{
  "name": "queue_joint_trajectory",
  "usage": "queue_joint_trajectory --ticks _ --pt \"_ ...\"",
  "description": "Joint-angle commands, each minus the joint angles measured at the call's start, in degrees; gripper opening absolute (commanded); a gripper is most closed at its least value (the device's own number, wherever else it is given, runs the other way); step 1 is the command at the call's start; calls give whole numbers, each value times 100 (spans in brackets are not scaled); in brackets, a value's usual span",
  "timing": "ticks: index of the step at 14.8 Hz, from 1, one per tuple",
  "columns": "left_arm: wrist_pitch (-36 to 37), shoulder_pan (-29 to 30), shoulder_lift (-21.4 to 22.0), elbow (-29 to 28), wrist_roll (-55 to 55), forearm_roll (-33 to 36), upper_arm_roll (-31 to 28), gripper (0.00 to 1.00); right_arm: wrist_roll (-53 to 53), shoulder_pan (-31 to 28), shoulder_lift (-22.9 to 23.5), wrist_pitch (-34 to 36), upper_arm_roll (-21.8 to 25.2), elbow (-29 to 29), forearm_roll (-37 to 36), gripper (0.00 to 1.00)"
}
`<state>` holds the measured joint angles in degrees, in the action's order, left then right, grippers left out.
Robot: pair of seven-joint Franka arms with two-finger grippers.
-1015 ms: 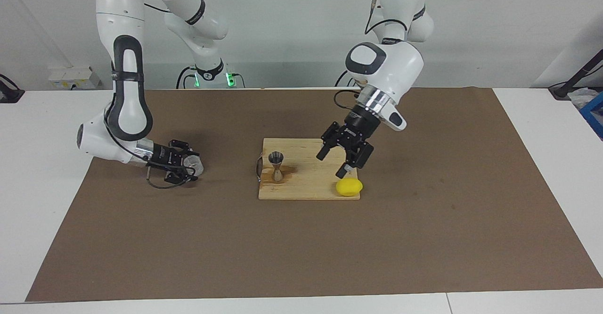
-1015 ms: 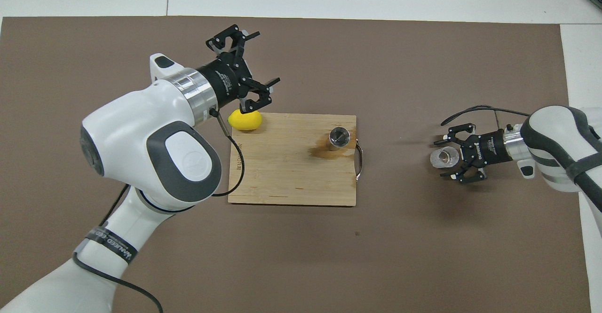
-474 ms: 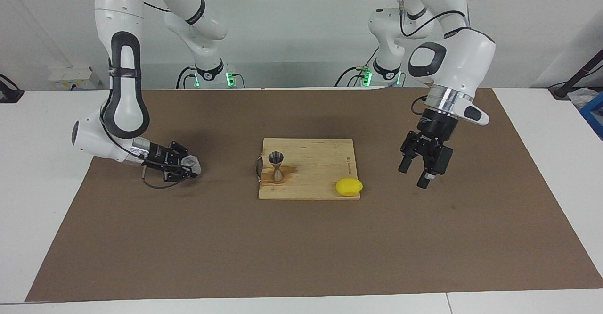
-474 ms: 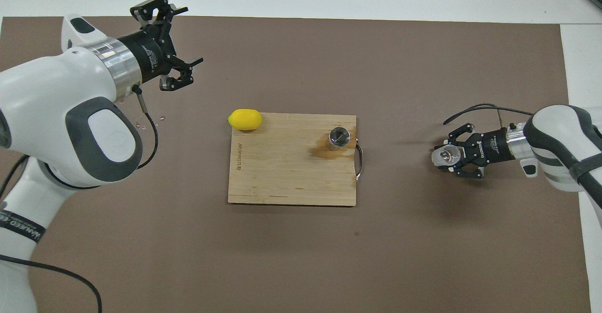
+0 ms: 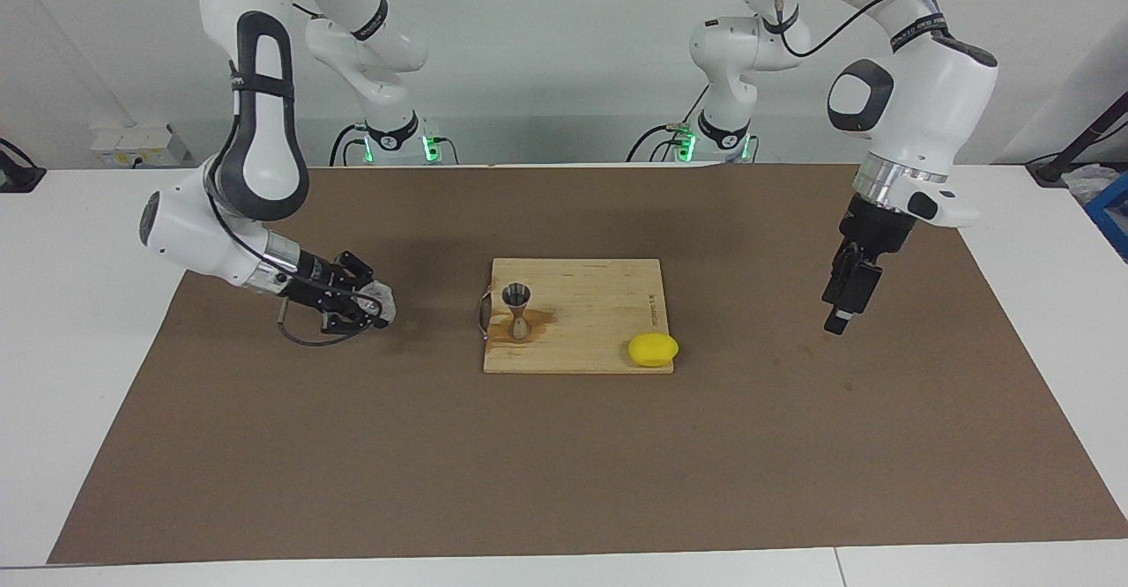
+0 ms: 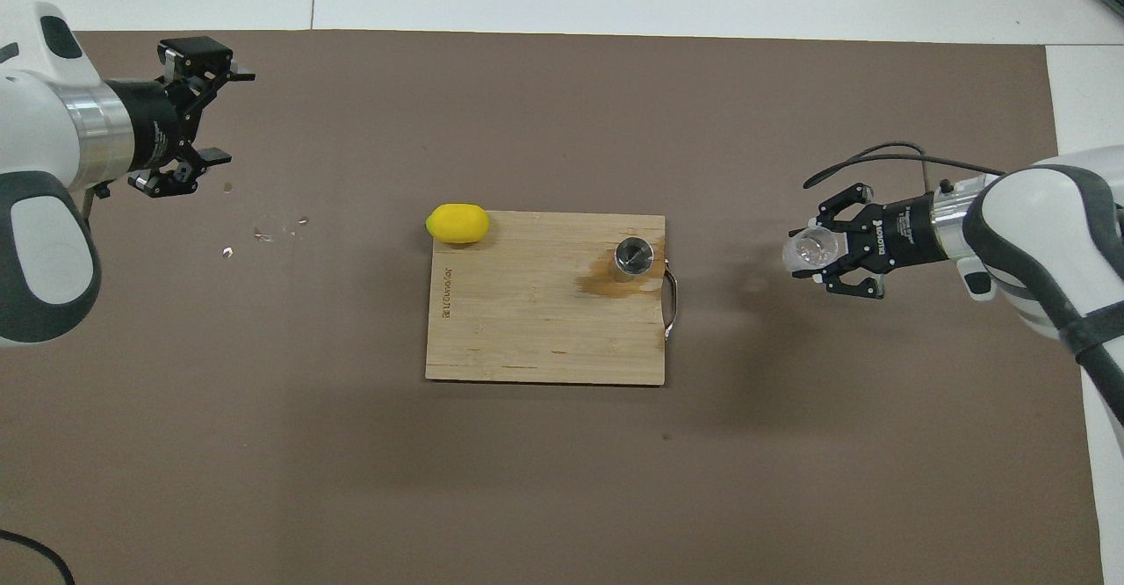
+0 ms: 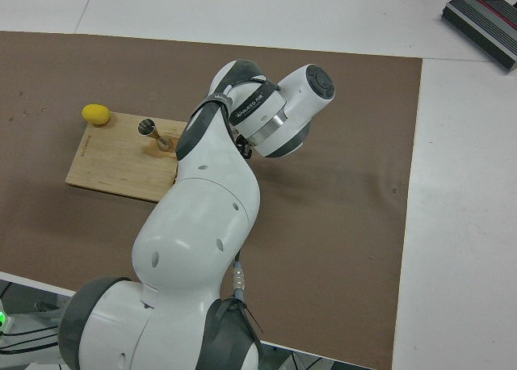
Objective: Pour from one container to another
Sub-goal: 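Carry the glass over the metal cup while the left gripper withdraws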
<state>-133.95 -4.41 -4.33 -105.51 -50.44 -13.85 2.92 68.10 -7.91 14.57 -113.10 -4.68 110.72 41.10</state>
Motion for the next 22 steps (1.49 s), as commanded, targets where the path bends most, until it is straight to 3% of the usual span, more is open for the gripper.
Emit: queue_joint_trajectory --ticks 1,4,6,10,15,18,22 --pt "753 159 248 -119 1329 356 16 100 895 403 28 -247 11 -348 -364 0" --pt "1500 301 371 -137 2772 531 -2 100 1792 843 99 -318 -6 -770 -970 0" --pt "1967 292 458 -128 3633 1268 25 100 2188 1168 169 -318 -6 -972 -1549 0" --pt "2784 651 774 -93 5173 1315 112 100 2997 1678 283 -318 -6 -1333 -2473 0" --pt "4322 942 626 1012 5290 1324 534 100 3455 2153 310 -327 -6 -1404 -3361 0" --pt "4736 881 687 1295 5290 1315 517 100 3684 2329 327 -353 -7 -1465 -3697 0" --pt "4738 872 828 1269 5290 1297 508 100 3913 2496 398 -344 -6 -1676 -4083 0"
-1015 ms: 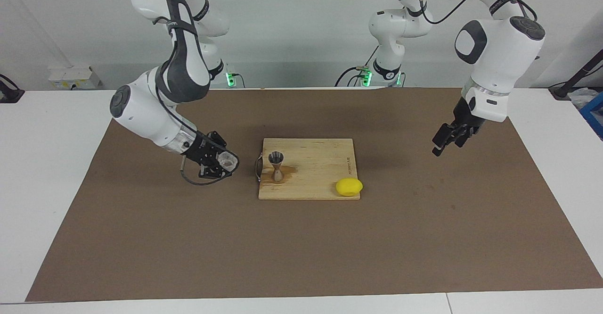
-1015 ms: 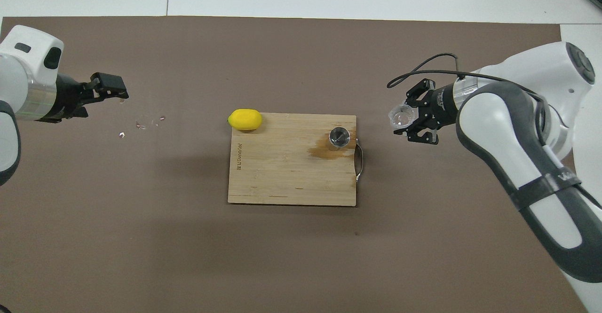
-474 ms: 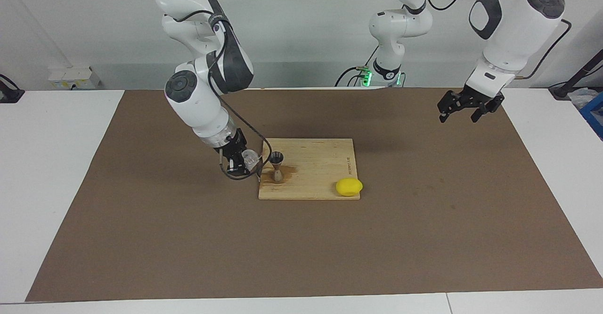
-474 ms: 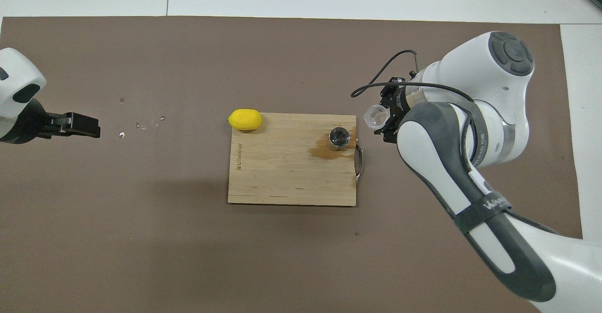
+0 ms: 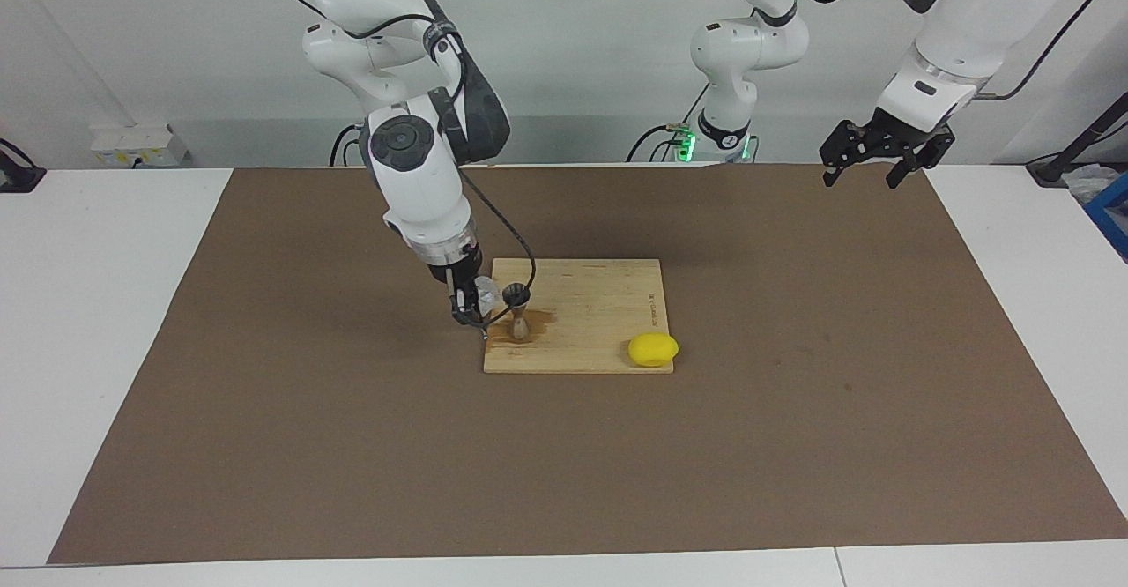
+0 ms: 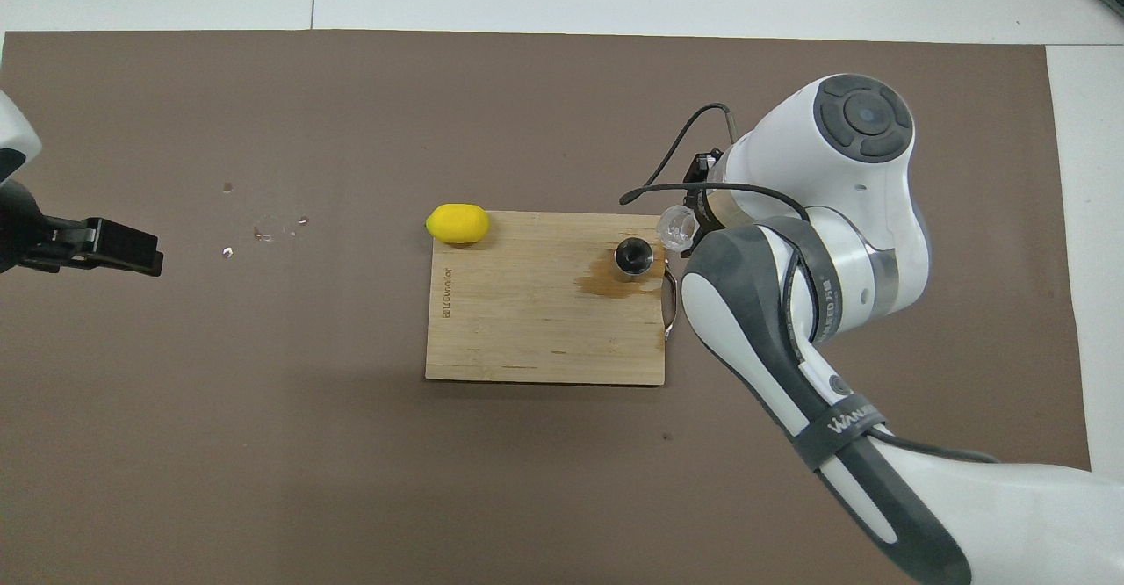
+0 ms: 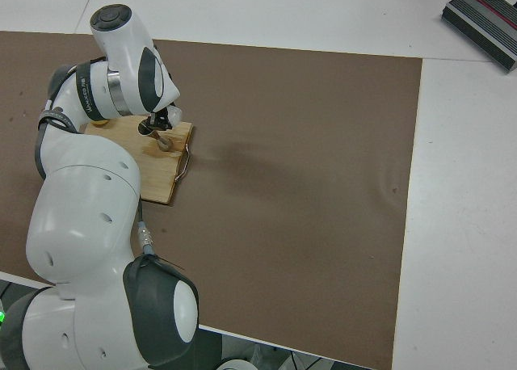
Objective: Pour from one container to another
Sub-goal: 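Carry the glass over the metal cup while the left gripper withdraws, then tilt the glass cup with the right gripper to pour into the metal cup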
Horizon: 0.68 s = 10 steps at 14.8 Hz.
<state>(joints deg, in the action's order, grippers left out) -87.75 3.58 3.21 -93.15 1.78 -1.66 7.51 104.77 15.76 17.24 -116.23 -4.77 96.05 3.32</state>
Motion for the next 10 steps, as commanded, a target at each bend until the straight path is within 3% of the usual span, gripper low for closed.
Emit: queue_joint_trajectory --ticks 1,10 --pt "101 81 92 7 68 78 58 100 289 173 131 -31 3 -209 -445 0" --pt "74 63 136 -107 6 60 84 100 457 568 96 -110 3 -86 -1378 0"
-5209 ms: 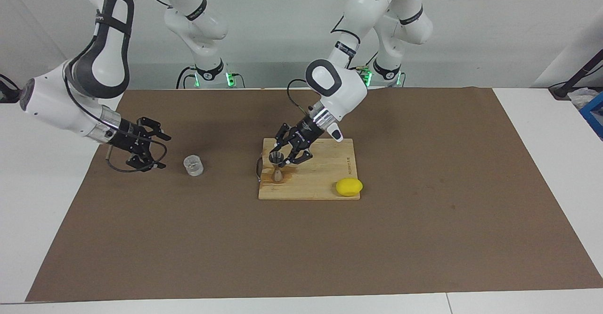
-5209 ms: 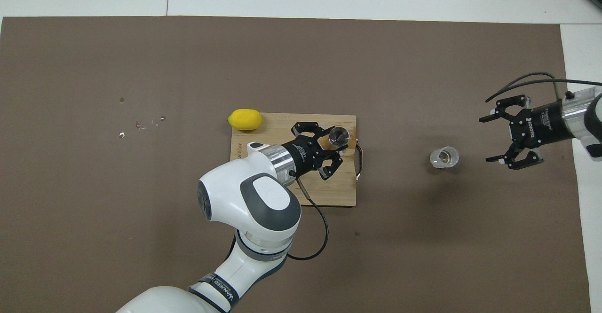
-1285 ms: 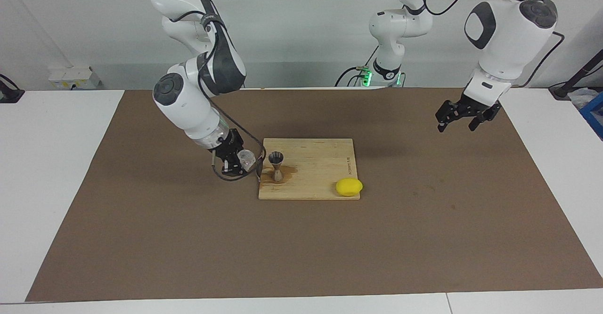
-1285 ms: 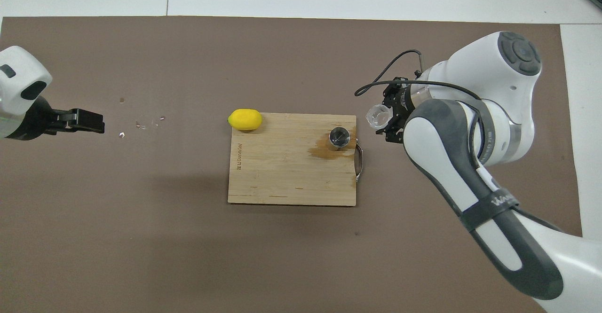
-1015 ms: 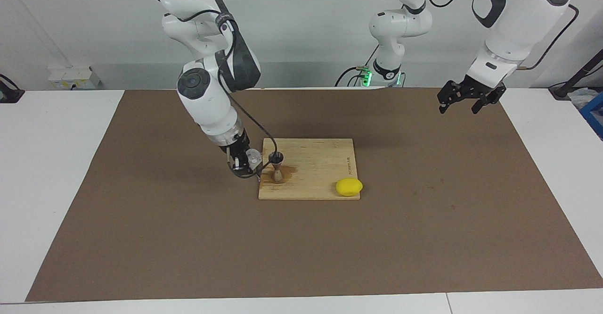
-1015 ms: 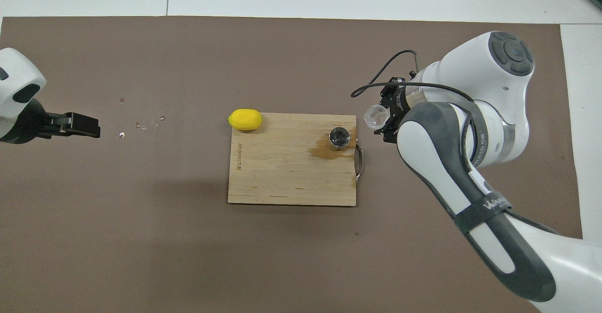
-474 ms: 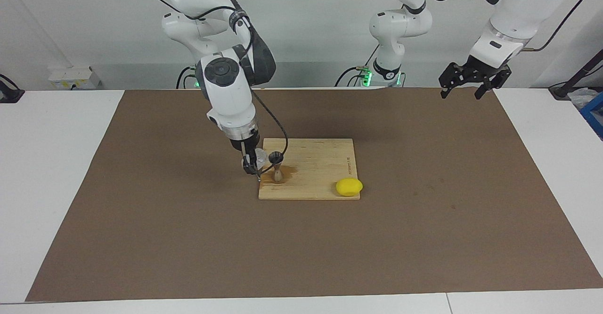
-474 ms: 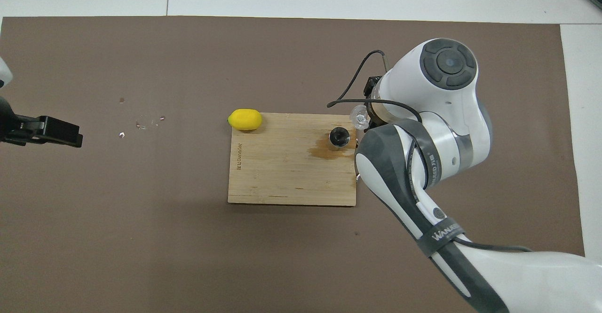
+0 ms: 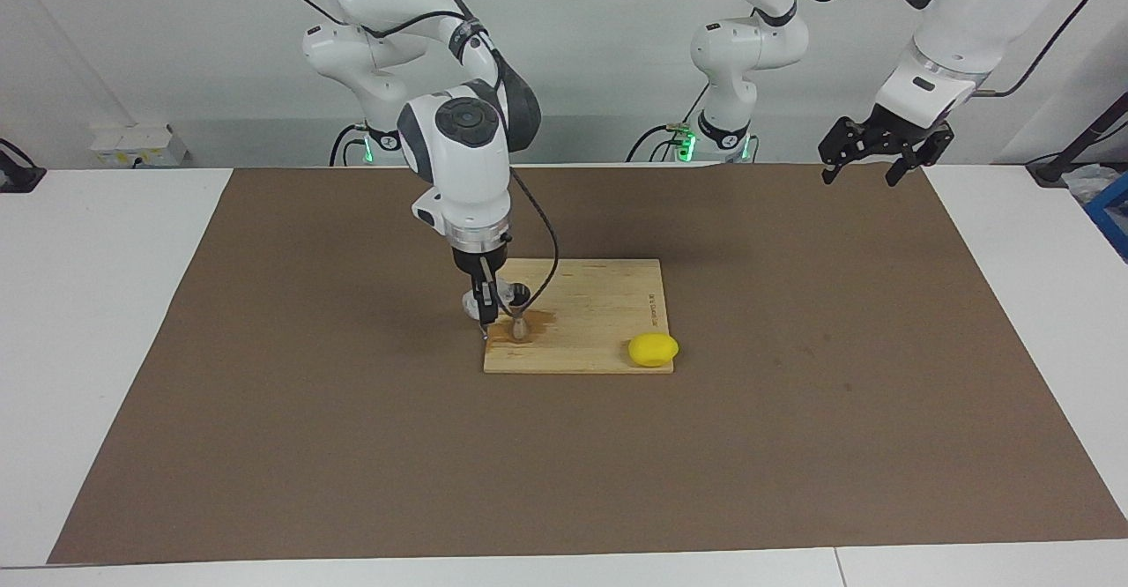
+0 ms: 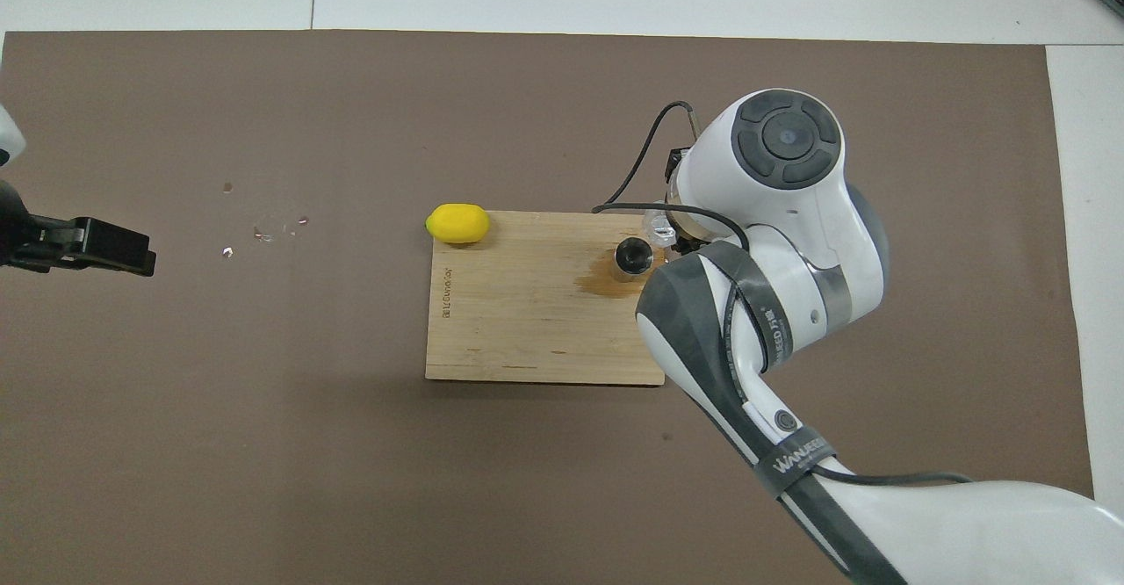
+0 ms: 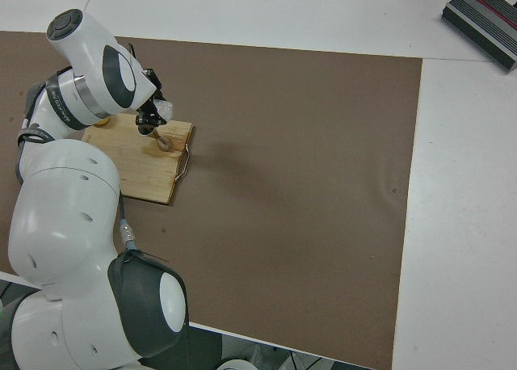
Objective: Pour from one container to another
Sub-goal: 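Tilt the glass cup with the right gripper to pour into the metal cup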
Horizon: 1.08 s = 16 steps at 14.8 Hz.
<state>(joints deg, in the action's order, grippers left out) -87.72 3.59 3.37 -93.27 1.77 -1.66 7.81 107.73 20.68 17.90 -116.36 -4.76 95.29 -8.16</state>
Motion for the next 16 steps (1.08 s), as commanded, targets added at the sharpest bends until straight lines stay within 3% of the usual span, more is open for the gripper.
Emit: queue_joint_trajectory --ticks 1,16 --pt "70 71 120 -94 7 60 53 100 161 86 12 -106 2 50 -282 0" --pt "62 80 120 -94 -2 60 62 100 117 341 -235 -229 -16 534 -1362 0"
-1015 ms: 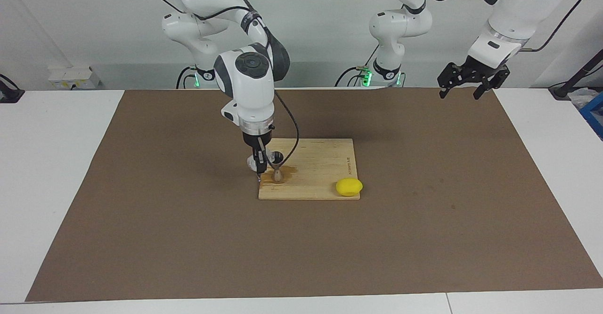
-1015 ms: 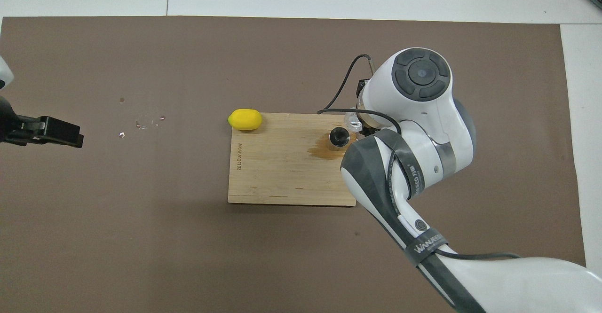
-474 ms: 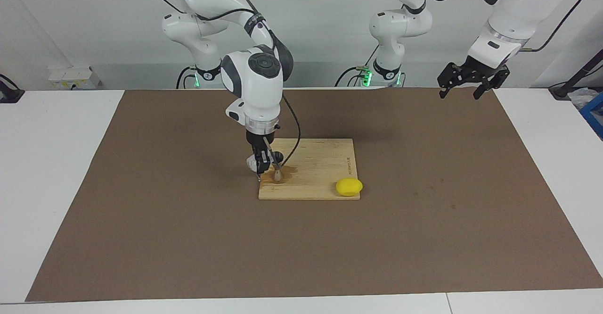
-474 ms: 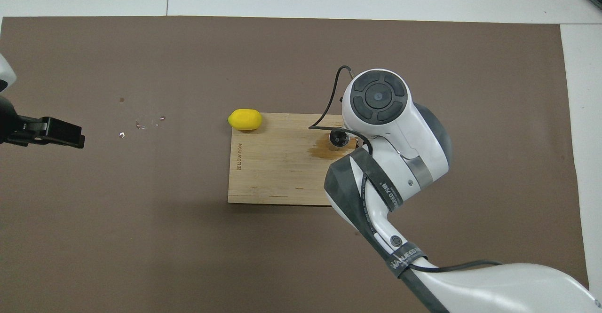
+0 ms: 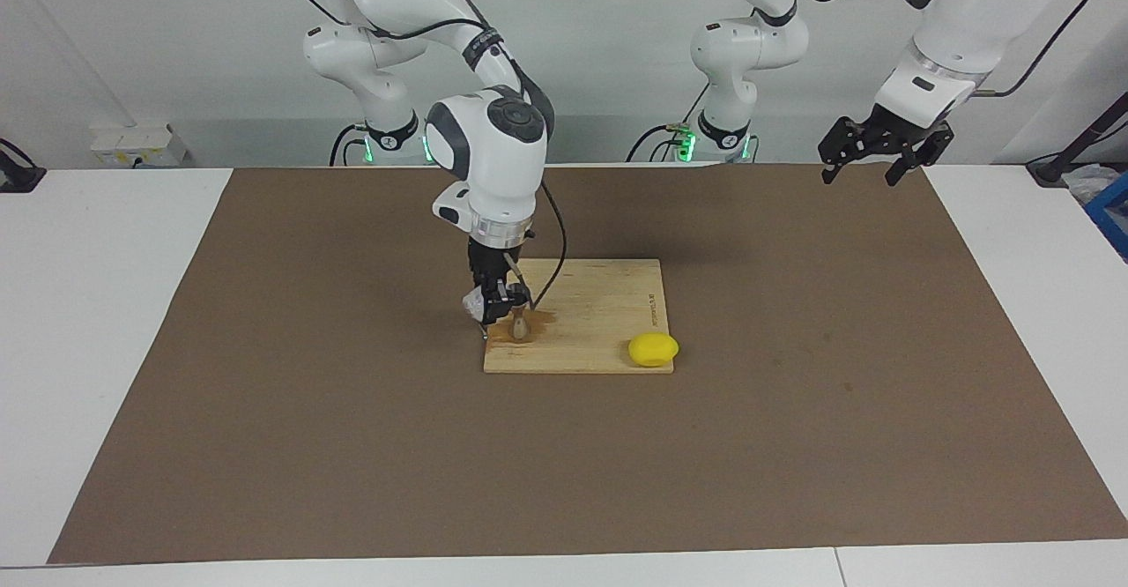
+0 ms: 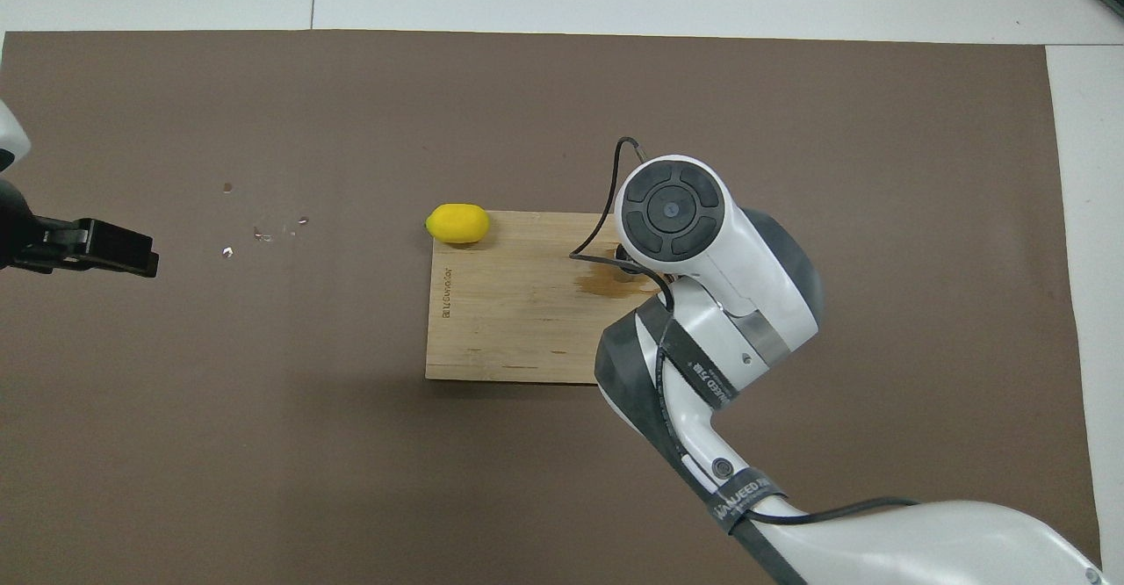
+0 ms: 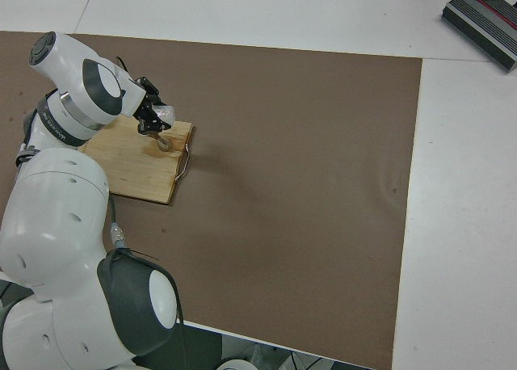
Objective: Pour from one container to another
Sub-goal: 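Tilt the glass cup with the right gripper to pour into the metal cup, then tilt the glass upright and carry it back with the right gripper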
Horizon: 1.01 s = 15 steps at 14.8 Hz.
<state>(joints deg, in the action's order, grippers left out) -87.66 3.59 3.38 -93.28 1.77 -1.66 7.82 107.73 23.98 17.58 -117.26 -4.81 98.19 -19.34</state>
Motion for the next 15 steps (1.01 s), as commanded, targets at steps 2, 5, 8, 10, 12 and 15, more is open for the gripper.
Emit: queue_joint_trajectory --ticks 2,5,8,10,12,15 --pt "21 124 119 -94 68 60 88 100 99 28 -211 -139 -11 271 -307 0" --pt "-286 151 111 -112 42 60 88 100 90 98 -238 -130 -11 297 -412 0" --pt "-260 89 119 -138 51 60 88 100 55 116 -290 -121 -11 394 -614 0" --pt "-295 72 119 -138 42 60 80 100 3 116 -290 -86 -20 394 -658 0" --pt "-225 80 128 -147 16 60 71 100 -41 116 -299 -60 -20 394 -658 0" --pt "-234 124 128 -147 16 60 71 100 -33 116 -290 -33 -29 359 -658 0"
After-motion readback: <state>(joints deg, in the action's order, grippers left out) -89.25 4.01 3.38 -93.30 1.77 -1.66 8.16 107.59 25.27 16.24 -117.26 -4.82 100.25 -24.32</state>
